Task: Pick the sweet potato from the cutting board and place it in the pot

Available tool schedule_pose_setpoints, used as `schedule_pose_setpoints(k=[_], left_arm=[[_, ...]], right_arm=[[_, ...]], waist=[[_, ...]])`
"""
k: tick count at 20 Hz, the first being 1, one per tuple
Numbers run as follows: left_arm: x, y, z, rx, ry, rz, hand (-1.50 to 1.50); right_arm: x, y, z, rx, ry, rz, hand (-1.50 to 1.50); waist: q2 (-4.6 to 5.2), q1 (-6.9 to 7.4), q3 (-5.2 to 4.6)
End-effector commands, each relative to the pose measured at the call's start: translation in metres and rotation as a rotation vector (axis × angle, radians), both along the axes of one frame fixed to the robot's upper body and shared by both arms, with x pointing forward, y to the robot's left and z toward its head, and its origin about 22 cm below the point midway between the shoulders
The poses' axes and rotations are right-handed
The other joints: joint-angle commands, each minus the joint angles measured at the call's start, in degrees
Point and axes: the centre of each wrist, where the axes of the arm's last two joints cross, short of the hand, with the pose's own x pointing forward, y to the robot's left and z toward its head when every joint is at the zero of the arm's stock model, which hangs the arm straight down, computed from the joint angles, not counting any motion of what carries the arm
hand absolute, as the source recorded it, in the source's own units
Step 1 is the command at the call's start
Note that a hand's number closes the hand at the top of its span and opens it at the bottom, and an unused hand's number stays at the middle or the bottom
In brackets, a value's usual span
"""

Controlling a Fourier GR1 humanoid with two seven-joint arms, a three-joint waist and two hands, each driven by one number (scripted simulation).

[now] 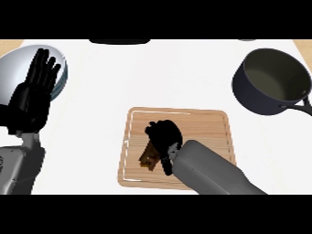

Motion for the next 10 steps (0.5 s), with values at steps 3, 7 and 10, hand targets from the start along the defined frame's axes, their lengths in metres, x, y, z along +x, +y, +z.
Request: schedule_pose_setpoints(k=[3,7,10], left_arm=[[-0.006,-0.005,-0.001,0.006,0.000,0.002,0.00],[-0.008,0.015,0.001,0.003,-0.005,0.011,0.00],[0.004,0.015,0.004,0.006,-0.003,0.007,0.00]], right_arm=[[-0.016,0.009,-0.027,0.025,0.045,0.092,1.50],[-0.020,0.017,-0.018,0.027,-0.013,0.078,1.50],[-0.037,0.041,0.015,-0.008,-0.141,0.107,1.50]], waist=[[1.28,1.00,0.52],[1.14,0.53,0.50],[1.03,0.09,0.48]])
